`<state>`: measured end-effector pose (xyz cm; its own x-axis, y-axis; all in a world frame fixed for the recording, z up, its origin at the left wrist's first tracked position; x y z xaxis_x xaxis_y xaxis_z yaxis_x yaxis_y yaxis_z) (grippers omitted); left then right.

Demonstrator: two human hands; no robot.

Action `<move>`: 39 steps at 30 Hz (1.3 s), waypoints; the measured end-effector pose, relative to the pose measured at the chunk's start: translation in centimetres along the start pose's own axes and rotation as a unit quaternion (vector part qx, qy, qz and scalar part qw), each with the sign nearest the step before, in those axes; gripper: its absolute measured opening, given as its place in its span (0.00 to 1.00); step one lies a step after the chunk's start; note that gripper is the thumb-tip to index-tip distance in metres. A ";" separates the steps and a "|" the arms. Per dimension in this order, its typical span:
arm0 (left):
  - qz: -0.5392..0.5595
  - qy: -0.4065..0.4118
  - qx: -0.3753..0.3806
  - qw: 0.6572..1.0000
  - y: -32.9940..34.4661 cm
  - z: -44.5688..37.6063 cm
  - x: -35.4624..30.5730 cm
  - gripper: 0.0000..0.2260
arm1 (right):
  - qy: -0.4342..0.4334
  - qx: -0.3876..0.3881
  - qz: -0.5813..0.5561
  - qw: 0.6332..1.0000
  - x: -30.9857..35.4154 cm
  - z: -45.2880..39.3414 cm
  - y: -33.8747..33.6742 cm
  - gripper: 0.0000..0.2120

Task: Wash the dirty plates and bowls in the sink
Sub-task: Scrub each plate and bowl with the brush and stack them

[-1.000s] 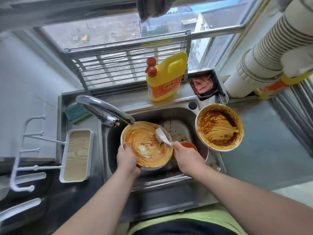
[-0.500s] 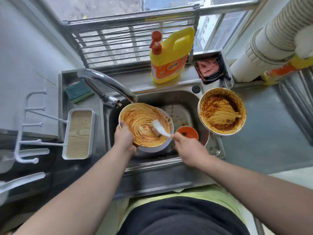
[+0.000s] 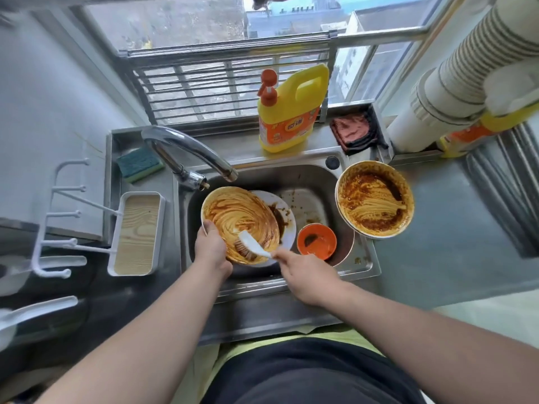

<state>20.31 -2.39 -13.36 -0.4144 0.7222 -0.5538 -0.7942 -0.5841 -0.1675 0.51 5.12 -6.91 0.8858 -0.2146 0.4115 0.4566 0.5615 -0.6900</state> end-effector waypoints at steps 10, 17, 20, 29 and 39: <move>0.006 0.000 0.034 0.999 -0.4 0.7 -0.7 0.20 | -0.003 -0.012 0.039 0.999 -1.1 -3.0 -2.5 0.15; 0.001 -0.003 0.035 0.999 -0.3 2.4 0.2 0.18 | 0.018 -0.079 -0.052 0.995 -1.2 -5.2 -3.3 0.13; 0.003 0.011 0.027 1.000 -0.1 2.3 0.2 0.18 | 0.067 -0.151 -0.071 0.984 -3.6 -5.8 -5.4 0.17; -0.053 0.063 0.114 0.990 8.1 6.8 2.7 0.14 | 0.028 -0.243 -0.147 0.958 -12.0 -4.2 -11.5 0.04; -0.498 0.317 0.187 0.785 18.9 10.6 6.5 0.17 | 0.179 -0.244 -0.058 0.951 -25.6 -1.9 -14.7 0.08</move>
<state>-2.12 -4.78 -11.50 0.7060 0.3525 -0.6143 -0.7076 0.3888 -0.5901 -28.74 0.92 -8.45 0.7578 -0.5609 0.3332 0.4602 0.0976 -0.8824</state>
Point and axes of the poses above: each hand's wrist, its own z-axis away from the middle knuckle, its own y-axis out of the palm, x = y × z, the point moved 1 cm from there along -z, towards the middle knuckle, and after that the axes turned 9 degrees about -x, right-handed, at the moved point
